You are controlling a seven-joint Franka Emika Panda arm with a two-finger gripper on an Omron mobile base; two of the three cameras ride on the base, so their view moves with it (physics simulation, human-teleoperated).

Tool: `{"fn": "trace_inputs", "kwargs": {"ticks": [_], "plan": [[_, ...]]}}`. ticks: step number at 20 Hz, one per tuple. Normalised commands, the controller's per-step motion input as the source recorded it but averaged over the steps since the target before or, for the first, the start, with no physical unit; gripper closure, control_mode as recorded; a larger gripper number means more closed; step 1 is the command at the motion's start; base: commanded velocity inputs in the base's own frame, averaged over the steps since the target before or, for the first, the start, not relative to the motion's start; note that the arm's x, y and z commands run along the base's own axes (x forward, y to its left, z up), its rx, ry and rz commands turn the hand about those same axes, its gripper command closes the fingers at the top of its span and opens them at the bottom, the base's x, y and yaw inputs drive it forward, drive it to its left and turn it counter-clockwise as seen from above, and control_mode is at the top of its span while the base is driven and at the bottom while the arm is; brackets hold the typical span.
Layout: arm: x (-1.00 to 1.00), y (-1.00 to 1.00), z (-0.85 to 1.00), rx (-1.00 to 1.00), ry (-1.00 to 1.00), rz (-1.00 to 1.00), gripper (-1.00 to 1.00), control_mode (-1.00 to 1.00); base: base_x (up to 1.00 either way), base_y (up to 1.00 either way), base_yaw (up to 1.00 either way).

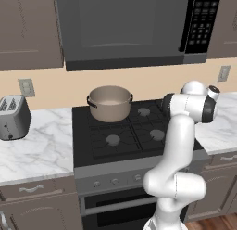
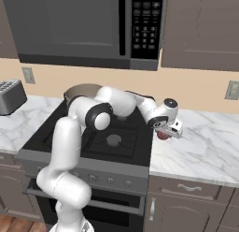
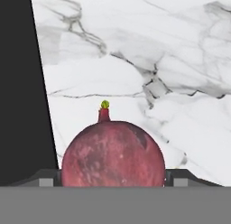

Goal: Turn on the burner for the pot on the stove. Wait thirty seconds for the pot to heat up. Then add the onion to the pot.

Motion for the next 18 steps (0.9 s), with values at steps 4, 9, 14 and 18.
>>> {"fn": "trace_inputs", "kwargs": {"ticks": [4, 9, 14, 18], "plan": [[-0.01, 0.00, 0.00, 0.00, 0.00, 0.00, 1.00, -1.00, 0.00, 0.00, 0.00], [-0.15, 0.00, 0.26, 0.08, -0.21, 0.00, 1.00, -1.00, 0.00, 0.00, 0.00], [-0.26, 0.00, 0.58, 0.13, -0.38, 0.00, 1.00, -1.00, 0.00, 0.00, 0.00], [-0.36, 0.00, 0.61, 0.13, -0.34, 0.00, 1.00, -1.00, 0.00, 0.00, 0.00]]}}
